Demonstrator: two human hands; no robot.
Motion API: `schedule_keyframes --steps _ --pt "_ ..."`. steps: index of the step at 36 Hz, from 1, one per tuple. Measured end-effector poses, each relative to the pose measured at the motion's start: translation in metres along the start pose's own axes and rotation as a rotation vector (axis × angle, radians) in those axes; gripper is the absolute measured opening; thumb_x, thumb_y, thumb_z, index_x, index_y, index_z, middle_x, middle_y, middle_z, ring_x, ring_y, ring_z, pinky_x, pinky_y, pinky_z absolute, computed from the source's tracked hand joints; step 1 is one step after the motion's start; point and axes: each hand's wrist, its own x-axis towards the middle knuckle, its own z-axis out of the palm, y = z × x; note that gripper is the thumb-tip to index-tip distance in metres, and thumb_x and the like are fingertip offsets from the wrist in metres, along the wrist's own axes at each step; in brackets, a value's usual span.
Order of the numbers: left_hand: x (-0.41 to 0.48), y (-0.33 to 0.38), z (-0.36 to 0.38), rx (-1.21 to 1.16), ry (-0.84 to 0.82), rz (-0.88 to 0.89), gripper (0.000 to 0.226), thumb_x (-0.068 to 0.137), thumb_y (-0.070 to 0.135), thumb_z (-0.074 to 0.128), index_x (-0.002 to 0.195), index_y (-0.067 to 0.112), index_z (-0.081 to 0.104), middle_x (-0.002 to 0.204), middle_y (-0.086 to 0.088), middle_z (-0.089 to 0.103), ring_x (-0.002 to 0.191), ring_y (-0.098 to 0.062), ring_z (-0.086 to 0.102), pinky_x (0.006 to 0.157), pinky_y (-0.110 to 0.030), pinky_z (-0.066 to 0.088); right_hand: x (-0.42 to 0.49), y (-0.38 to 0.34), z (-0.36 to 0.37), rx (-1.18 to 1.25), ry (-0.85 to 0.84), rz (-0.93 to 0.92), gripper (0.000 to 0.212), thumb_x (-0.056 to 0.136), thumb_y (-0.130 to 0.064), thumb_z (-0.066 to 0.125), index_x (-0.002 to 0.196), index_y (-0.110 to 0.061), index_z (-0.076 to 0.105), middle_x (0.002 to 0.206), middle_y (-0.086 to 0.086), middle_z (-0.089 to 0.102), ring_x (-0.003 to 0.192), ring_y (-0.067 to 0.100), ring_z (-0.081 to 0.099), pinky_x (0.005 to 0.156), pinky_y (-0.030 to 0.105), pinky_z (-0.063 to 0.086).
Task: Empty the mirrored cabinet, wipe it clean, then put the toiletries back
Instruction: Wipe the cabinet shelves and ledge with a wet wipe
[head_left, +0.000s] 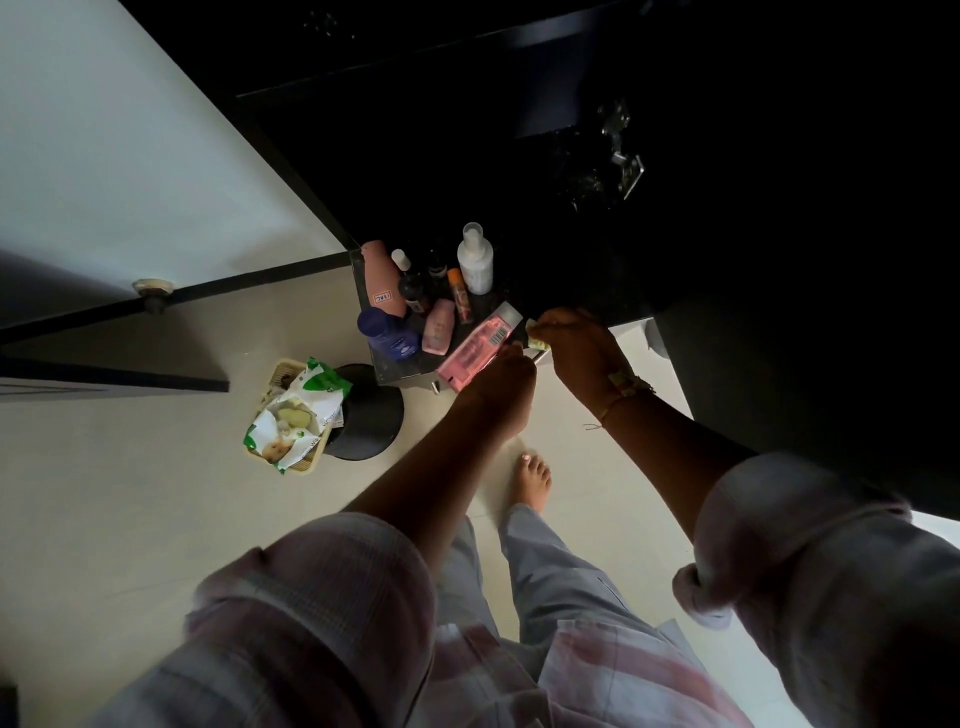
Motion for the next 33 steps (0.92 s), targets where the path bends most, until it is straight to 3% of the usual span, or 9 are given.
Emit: schedule_keyframes --steps 5,10,13,16,20,23,28,31,33 --pt "0.0 0.001 -0.001 -0.01 0.007 -0.02 0.052 0.095 0.018 0.056 0.139 -0.001 0.036 0.149 -0.018 0.035 0.137 -0.028 0.037 0.108 -0.032 0.034 -0.01 0.003 -0.002 -0.057 -0.055 -0.142 0.033 0.082 0.005 0.06 0.108 -0.01 0.072 0.114 0.005 0.067 0.109 0.026 0.059 0.096 0.028 0.046" --pt "0.002 0.001 -0.001 0.013 -0.004 0.003 0.055 0.093 0.015 0.058 0.141 -0.002 0.036 0.155 -0.022 0.024 0.144 -0.029 0.027 0.112 -0.034 0.031 -0.014 0.004 -0.005 -0.06 -0.005 -0.089 0.03 0.081 0.004 0.058 0.104 -0.009 0.073 0.111 0.008 0.067 0.104 0.028 0.062 0.091 0.026 0.045" --pt "0.003 0.0 -0.001 0.027 -0.009 0.007 0.054 0.092 0.014 0.059 0.139 -0.002 0.038 0.156 -0.021 0.021 0.146 -0.028 0.022 0.115 -0.036 0.029 -0.006 0.008 -0.014 -0.091 0.169 0.025 0.017 0.089 -0.01 0.059 0.096 -0.018 0.073 0.103 0.001 0.07 0.097 0.016 0.065 0.087 0.027 0.05" --pt "0.004 0.0 0.001 0.028 -0.001 0.015 0.052 0.092 0.014 0.059 0.138 -0.001 0.039 0.156 -0.021 0.023 0.146 -0.028 0.022 0.116 -0.038 0.029 -0.001 0.017 -0.012 -0.145 0.178 0.116 0.012 0.092 -0.025 0.059 0.087 -0.024 0.071 0.092 -0.007 0.07 0.09 0.01 0.066 0.084 0.028 0.052" --pt "0.006 0.0 0.0 0.016 -0.02 0.011 0.054 0.092 0.016 0.06 0.139 -0.002 0.039 0.155 -0.022 0.022 0.145 -0.029 0.024 0.114 -0.035 0.03 -0.021 0.009 0.001 -0.077 0.025 -0.052 0.032 0.079 0.009 0.058 0.104 -0.004 0.072 0.111 0.012 0.068 0.105 0.034 0.062 0.097 0.04 0.049" --pt "0.006 0.0 0.0 0.017 -0.037 0.018 0.058 0.093 0.016 0.059 0.142 -0.002 0.033 0.156 -0.022 0.019 0.146 -0.03 0.021 0.115 -0.036 0.028 -0.041 0.007 0.001 -0.119 -0.021 -0.12 0.038 0.075 0.011 0.054 0.103 -0.007 0.072 0.106 0.01 0.069 0.102 0.032 0.062 0.091 0.04 0.053" --pt "0.006 0.001 -0.001 0.035 -0.021 0.02 0.054 0.091 0.014 0.06 0.138 -0.004 0.04 0.155 -0.023 0.022 0.144 -0.031 0.026 0.113 -0.037 0.033 -0.027 0.024 -0.013 -0.225 0.261 0.059 0.028 0.084 -0.002 0.059 0.11 -0.008 0.07 0.111 0.015 0.068 0.102 0.037 0.064 0.091 0.043 0.054" --pt "0.006 0.002 -0.001 0.037 -0.013 0.02 0.055 0.091 0.014 0.062 0.138 -0.003 0.041 0.154 -0.023 0.024 0.142 -0.031 0.03 0.11 -0.038 0.036 -0.005 0.032 -0.032 -0.328 0.227 0.22 0.028 0.099 -0.026 0.045 0.111 -0.014 0.067 0.112 0.017 0.065 0.104 0.035 0.062 0.091 0.036 0.048" --pt "0.006 0.004 -0.003 0.048 -0.01 0.022 0.058 0.09 0.02 0.064 0.137 -0.004 0.041 0.152 -0.023 0.027 0.141 -0.032 0.031 0.11 -0.037 0.035 0.002 0.027 -0.039 -0.373 0.196 0.324 0.029 0.097 -0.014 0.04 0.107 -0.006 0.066 0.1 0.023 0.065 0.087 0.04 0.066 0.075 0.039 0.055"
